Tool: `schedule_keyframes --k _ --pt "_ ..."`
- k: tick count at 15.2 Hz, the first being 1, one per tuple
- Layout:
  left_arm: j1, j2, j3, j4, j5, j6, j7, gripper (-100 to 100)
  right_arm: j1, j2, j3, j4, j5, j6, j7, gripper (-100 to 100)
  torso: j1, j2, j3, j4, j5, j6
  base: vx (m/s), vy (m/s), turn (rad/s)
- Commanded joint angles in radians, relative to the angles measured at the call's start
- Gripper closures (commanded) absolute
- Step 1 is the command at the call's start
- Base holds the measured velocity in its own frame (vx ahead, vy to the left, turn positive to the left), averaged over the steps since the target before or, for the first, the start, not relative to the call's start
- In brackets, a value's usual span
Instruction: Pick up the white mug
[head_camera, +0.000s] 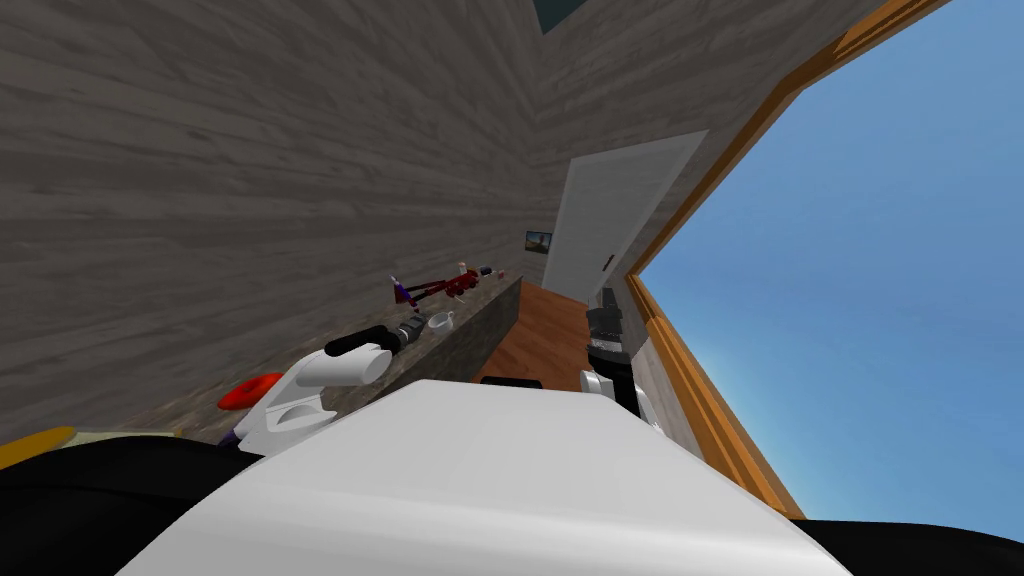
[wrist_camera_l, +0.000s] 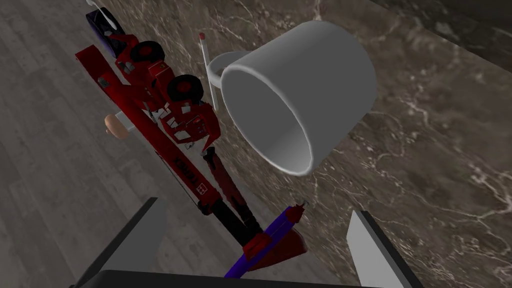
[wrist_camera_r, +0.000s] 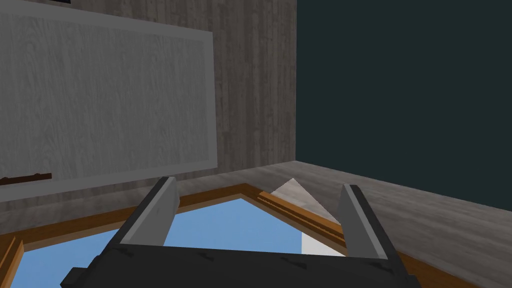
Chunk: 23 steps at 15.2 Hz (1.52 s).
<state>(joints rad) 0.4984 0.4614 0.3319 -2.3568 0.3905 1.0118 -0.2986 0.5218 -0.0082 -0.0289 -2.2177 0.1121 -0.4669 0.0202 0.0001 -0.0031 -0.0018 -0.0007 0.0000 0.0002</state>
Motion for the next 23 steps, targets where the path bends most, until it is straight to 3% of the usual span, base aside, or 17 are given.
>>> schedule_keyframes --k 1,3,6,7,10,11,14,18,23 --pt "-0.002 0.006 0.006 0.001 0.013 0.05 -0.011 -100 0.0 0.0 0.0 0.0 0.0 0.0 0.0 0 0.0 0.0 0.0 0.0 0.0 0.0 0.052 -0.001 -0.055" --pt "-0.006 0.019 0.017 0.003 0.036 0.096 -0.025 -100 0.0 0.0 0.0 0.0 0.0 0.0 0.0 0 0.0 0.0 0.0 0.0 0.0 0.0 0.05 0.003 -0.038" --pt "-0.006 0.019 0.017 0.003 0.036 0.147 -0.025 -100 0.0 0.0 0.0 0.0 0.0 0.0 0.0 0 0.0 -0.001 -0.001 0.0 0.0 0.0 0.054 0.005 -0.021" --pt "-0.011 0.033 0.028 0.006 0.059 0.173 -0.038 -100 0.0 0.0 0.0 0.0 0.0 0.0 0.0 0 0.0 0.0 0.0 0.0 0.0 0.0 0.045 0.001 -0.037" --pt "-0.011 0.033 0.028 0.006 0.059 0.22 -0.038 -100 0.0 0.0 0.0 0.0 0.0 0.0 0.0 0 0.0 -0.001 0.0 0.0 0.0 0.0 0.045 0.006 -0.027" --pt "-0.015 0.047 0.038 0.009 0.082 0.252 -0.051 -100 0.0 0.0 0.0 0.0 0.0 0.0 0.0 0 0.0 0.0 0.0 0.0 0.0 0.0 0.047 0.008 -0.047" --pt "-0.015 0.047 0.038 0.009 0.082 0.292 -0.051 -100 0.0 0.0 0.0 0.0 0.0 0.0 0.0 0 0.0 -0.001 0.0 0.0 0.0 0.0 0.044 0.005 -0.024" --pt "-0.025 0.075 0.056 0.015 0.125 0.389 -0.076 -100 0.0 0.0 0.0 0.0 0.0 0.0 0.0 0 0.0 0.0 0.0 0.0 0.0 0.0 0.05 0.008 -0.04" --pt "-0.029 0.089 0.064 0.019 0.146 0.489 -0.087 -100 0.0 0.0 0.0 0.0 0.0 0.0 0.0 0 0.001 -0.001 -0.001 0.0 0.0 0.0 0.055 0.014 -0.033"
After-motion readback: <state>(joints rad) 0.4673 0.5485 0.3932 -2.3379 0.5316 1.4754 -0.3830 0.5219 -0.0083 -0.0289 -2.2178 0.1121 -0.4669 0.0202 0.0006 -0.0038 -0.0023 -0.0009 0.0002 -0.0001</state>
